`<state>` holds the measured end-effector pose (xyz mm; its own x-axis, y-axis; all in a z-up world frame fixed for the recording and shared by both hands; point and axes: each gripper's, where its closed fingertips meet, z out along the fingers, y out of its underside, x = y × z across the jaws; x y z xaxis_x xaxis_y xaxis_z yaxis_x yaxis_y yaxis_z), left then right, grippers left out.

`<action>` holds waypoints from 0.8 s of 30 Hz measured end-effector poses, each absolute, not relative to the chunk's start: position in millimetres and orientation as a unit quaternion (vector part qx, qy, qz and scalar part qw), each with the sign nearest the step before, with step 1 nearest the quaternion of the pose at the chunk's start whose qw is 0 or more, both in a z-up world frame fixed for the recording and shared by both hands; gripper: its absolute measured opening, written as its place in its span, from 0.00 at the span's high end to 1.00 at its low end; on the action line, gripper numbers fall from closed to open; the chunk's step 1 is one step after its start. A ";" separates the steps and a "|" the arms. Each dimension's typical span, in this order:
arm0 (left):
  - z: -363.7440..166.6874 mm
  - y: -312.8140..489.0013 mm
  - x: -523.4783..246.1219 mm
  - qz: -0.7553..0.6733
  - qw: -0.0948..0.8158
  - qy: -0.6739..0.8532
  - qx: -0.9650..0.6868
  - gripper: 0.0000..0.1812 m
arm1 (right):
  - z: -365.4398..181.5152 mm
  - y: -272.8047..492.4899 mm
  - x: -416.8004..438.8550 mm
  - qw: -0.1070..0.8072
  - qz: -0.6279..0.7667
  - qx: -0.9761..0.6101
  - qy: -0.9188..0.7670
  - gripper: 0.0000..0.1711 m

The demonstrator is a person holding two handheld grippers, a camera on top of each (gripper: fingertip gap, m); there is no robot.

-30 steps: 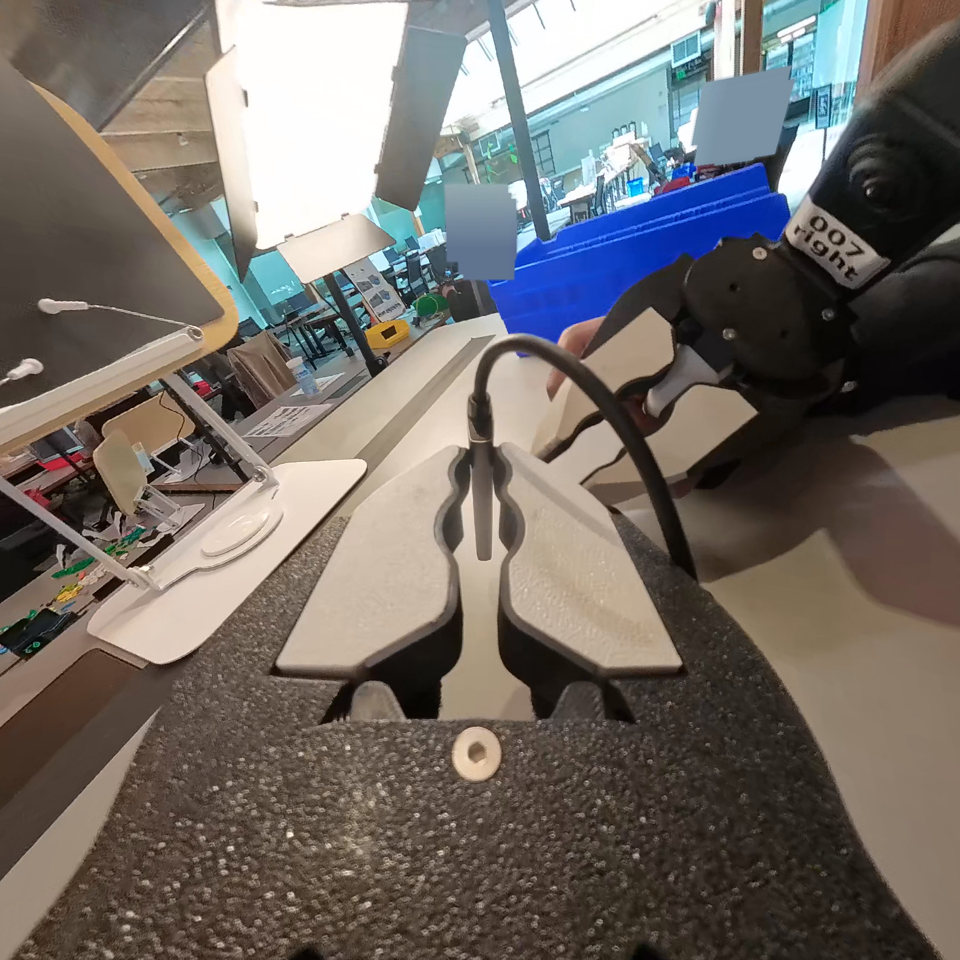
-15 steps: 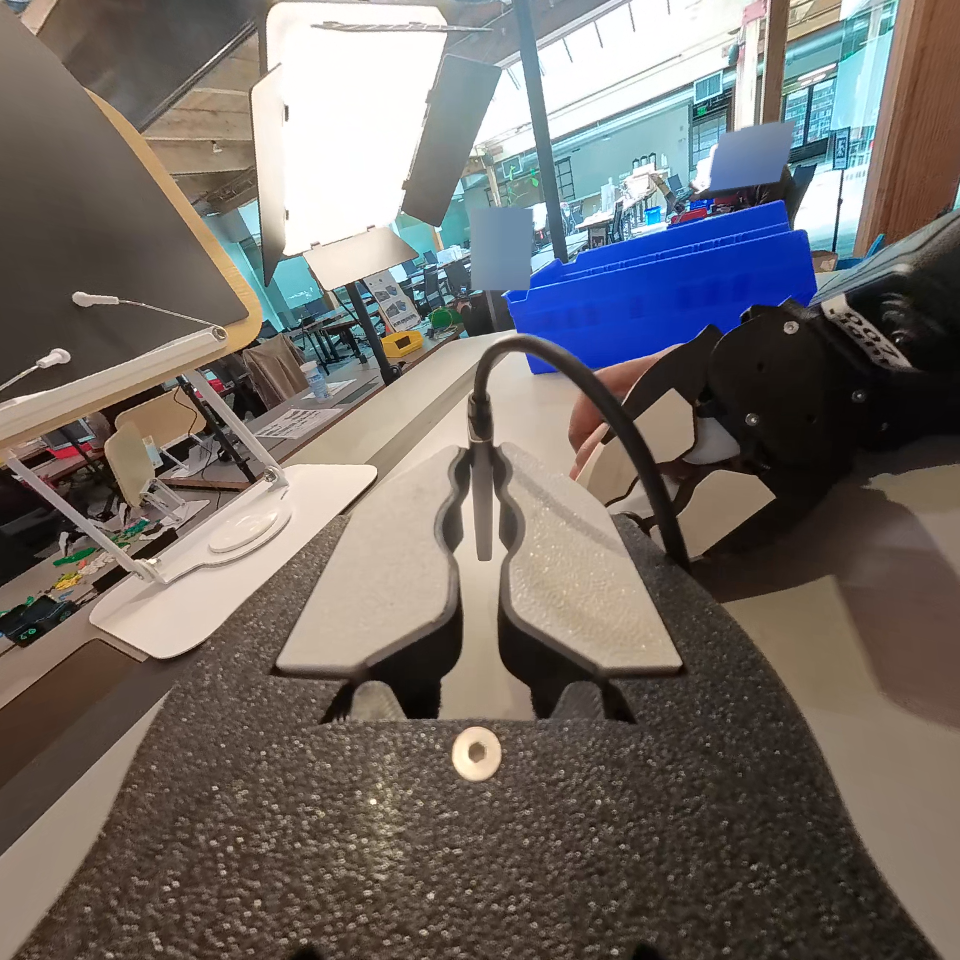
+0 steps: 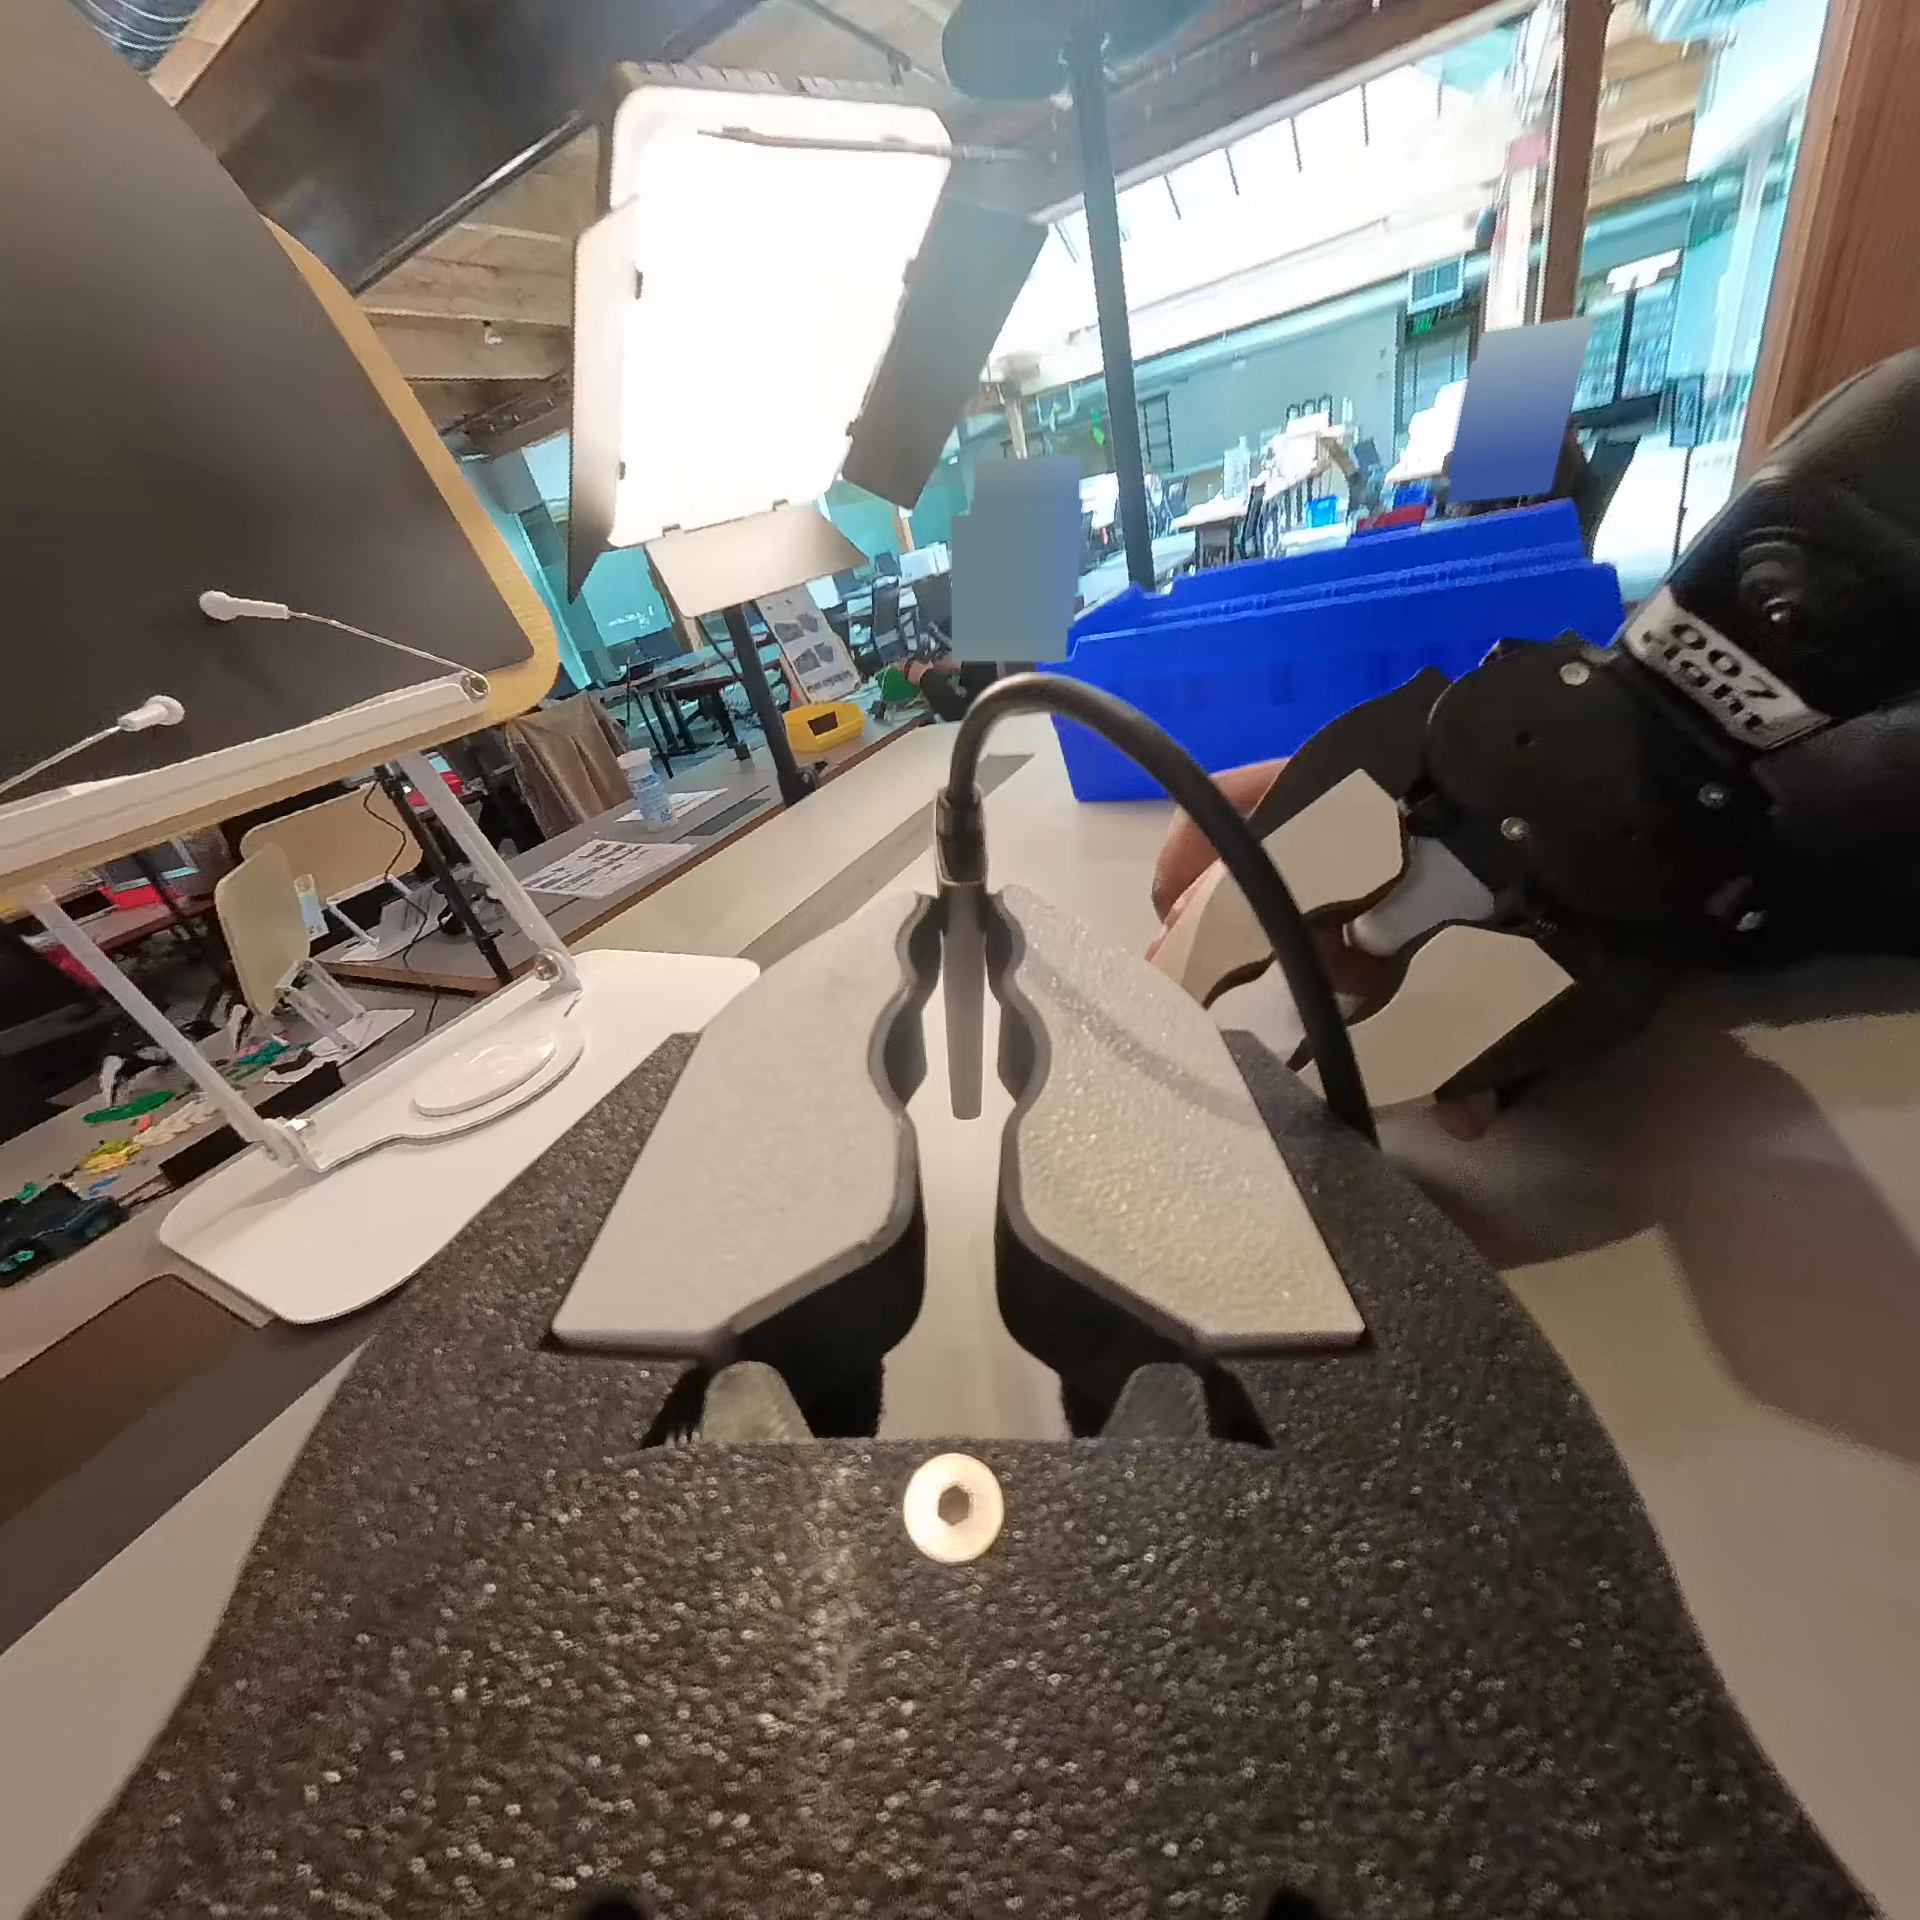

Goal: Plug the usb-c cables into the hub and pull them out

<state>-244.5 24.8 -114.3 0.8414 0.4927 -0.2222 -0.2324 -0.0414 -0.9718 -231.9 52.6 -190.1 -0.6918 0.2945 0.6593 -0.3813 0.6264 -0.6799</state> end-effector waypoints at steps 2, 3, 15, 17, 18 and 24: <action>-107.9 21.2 -243.9 0.245 0.708 -0.108 -0.654 0.95 | -176.8 56.4 -230.6 0.375 0.475 0.005 -0.796 0.87; -105.3 18.9 -243.7 0.234 0.718 -0.113 -0.646 0.95 | -169.6 58.8 -231.0 0.367 0.497 -0.008 -0.786 0.86; -108.2 36.7 -197.8 0.067 0.745 -0.016 -0.664 0.95 | -149.4 50.8 -216.4 0.255 0.590 -0.050 -0.764 0.81; -106.5 37.9 -194.8 0.059 0.750 -0.013 -0.659 0.95 | -150.9 47.5 -211.3 0.244 0.590 -0.039 -0.768 0.90; -105.1 37.4 -194.2 0.056 0.754 -0.012 -0.654 0.95 | -150.4 46.1 -209.4 0.240 0.593 -0.037 -0.768 0.91; -96.8 35.2 -200.8 0.052 0.781 -0.043 -0.621 0.90 | -143.7 45.1 -214.4 0.195 0.618 -0.088 -0.756 0.94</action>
<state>-200.8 35.2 -96.8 0.9910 0.1336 0.0030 -0.0273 0.2243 -0.9741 -214.4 45.1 -143.7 -0.9084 0.3746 0.1855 -0.1072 0.2204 -0.9695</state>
